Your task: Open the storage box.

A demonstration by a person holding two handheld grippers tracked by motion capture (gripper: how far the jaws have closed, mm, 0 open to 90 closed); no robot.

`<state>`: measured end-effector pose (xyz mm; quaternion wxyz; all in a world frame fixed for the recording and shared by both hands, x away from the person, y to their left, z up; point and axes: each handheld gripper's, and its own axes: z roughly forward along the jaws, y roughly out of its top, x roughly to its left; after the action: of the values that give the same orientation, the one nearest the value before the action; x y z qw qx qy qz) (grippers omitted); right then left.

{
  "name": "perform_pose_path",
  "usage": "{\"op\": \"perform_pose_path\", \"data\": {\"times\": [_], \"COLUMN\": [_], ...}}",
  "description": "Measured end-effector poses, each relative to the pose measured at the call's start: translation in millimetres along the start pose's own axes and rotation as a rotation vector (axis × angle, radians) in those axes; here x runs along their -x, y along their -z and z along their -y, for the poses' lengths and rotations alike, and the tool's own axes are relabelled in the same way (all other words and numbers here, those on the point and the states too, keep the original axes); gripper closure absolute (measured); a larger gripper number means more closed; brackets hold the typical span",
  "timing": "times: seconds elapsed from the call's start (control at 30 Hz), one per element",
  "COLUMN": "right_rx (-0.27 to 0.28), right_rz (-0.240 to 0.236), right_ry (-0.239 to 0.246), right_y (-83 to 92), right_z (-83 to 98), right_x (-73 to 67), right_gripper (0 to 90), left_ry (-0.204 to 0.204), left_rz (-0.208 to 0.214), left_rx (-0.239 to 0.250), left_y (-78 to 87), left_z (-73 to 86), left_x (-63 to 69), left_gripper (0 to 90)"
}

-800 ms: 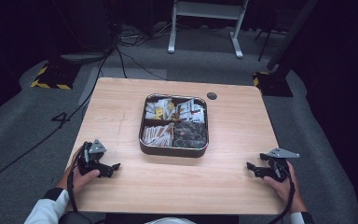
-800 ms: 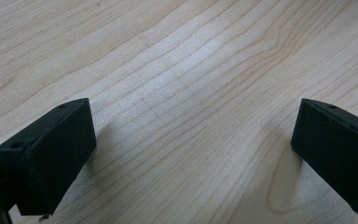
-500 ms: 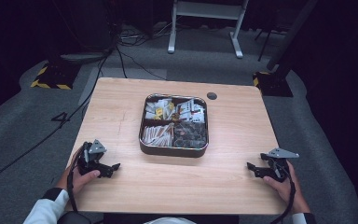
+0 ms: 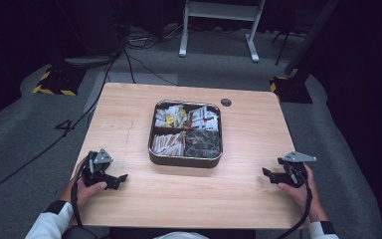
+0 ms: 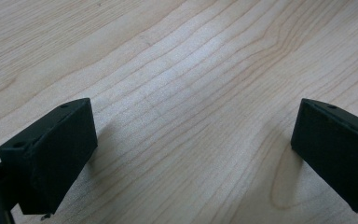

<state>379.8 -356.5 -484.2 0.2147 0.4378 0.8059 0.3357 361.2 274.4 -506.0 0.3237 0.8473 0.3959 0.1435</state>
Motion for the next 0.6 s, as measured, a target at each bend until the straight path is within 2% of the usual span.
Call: {"op": "perform_pose_path", "data": {"times": [0.07,0.13,0.23,0.37,0.47,0.6], "right_rx": [0.001,0.002,0.014,0.037,0.049,0.075], "right_rz": [-0.013,-0.055,-0.076,-0.104,-0.149,-0.163], "right_ry": [0.018,0.037,0.056,0.077,0.111,0.133], "right_y": [0.6,1.1,1.3,-2.1,-4.6,-6.1], "right_z": [-4.5,-9.6,-19.7,-34.7,-46.1,-62.6], "right_x": [-2.2,-4.8,-11.0,-20.6,-30.4,-40.4], "right_gripper": [18.9,19.9,19.6,21.3,22.2,22.8], "left_ry": [-0.001,-0.001,-0.001,-0.002,-0.002,-0.003], "left_rz": [0.001,0.001,0.001,0.003,0.006,0.007], "left_rx": [0.0,0.0,0.0,0.001,0.0,0.001], "left_y": [0.0,0.0,0.0,-0.1,0.1,0.0], "left_z": [0.0,0.0,0.1,0.1,0.2,0.3], "left_x": [-0.1,-0.1,-0.1,-0.2,-0.2,-0.3], "left_gripper": [0.5,0.5,0.5,0.5,0.5,0.5]}}
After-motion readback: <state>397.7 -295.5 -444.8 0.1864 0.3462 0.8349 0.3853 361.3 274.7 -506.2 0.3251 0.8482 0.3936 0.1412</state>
